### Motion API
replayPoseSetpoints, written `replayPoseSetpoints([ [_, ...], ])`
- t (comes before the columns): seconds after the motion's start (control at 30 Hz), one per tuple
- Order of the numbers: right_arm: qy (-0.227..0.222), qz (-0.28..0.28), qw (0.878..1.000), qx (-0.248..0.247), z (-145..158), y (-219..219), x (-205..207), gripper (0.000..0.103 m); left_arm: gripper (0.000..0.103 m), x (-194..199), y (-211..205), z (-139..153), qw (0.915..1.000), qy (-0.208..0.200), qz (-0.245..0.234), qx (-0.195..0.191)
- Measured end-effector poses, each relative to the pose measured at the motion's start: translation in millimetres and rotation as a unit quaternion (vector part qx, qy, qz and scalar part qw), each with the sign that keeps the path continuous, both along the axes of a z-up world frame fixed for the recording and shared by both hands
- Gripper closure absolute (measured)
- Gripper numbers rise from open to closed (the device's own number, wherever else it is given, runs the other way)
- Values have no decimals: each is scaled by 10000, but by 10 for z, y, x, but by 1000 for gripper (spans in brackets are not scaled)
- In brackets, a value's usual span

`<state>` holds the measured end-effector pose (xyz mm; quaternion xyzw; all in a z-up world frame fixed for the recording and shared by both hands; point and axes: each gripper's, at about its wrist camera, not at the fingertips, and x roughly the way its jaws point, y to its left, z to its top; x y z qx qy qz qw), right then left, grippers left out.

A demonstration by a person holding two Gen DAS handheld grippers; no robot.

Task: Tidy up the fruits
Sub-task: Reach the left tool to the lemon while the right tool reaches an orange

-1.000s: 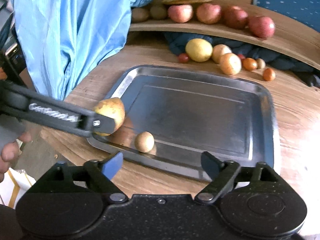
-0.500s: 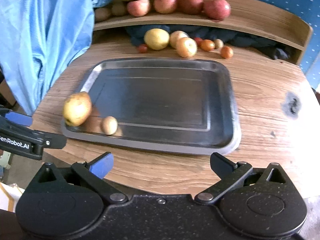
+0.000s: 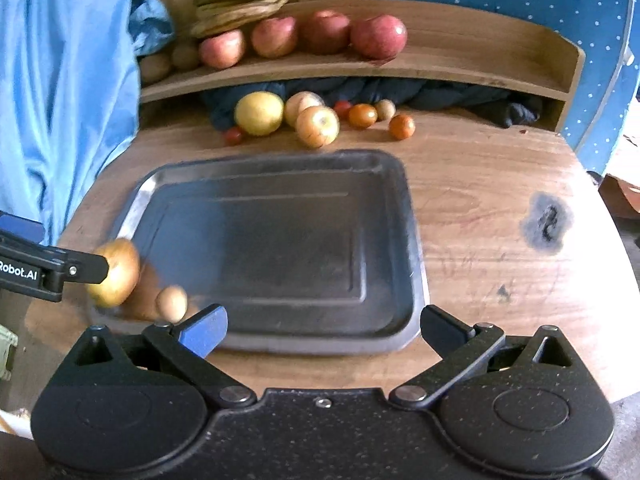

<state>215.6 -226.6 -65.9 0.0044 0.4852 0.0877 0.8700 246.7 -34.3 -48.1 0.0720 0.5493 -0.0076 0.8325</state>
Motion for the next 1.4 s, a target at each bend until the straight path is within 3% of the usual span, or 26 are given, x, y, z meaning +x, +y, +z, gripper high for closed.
replayPoseSetpoints([
  [0.63, 80, -215, 9992, -317, -97, -12, 659, 1, 0, 992, -11, -214, 9997, -11, -115, -205],
  [1.0, -116, -177, 9997, -130, -187, 175, 925, 1, 0, 1427, 49, -335, 9996, 60, -183, -229],
  [1.17, -508, -192, 9979, -364, -205, 248, 1096, 1, 0, 1634, -5, -390, 9985, -7, -304, -449],
  [1.4, -422, -111, 9973, -595, -371, 276, 1373, 1, 0, 1933, -17, -517, 9958, -5, -329, -859],
])
